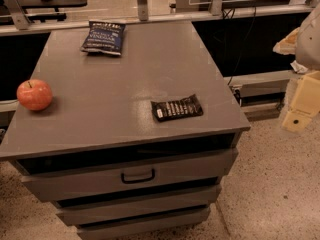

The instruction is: Move rxbar chocolate near apple

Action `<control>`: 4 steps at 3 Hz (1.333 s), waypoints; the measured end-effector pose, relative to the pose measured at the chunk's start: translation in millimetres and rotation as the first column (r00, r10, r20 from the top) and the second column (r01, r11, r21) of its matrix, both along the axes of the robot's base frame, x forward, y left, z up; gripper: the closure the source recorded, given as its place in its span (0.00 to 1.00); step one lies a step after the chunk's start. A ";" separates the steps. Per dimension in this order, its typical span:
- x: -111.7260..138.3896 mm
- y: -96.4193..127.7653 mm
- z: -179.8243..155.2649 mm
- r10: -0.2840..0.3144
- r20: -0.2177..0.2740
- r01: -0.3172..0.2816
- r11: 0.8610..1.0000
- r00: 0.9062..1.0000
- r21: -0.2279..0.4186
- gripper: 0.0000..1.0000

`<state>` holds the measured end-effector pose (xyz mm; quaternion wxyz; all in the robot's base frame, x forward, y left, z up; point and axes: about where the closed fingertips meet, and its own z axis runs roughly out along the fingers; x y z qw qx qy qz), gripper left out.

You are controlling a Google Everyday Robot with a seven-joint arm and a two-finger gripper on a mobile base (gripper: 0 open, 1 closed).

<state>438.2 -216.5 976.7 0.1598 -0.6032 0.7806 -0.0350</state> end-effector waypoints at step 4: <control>53.7 62.4 -70.2 0.097 -0.013 -0.094 0.982 0.995 0.166 0.00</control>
Offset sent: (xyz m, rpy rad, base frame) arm 0.0132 0.0079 -0.0212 0.0514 0.0198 0.0232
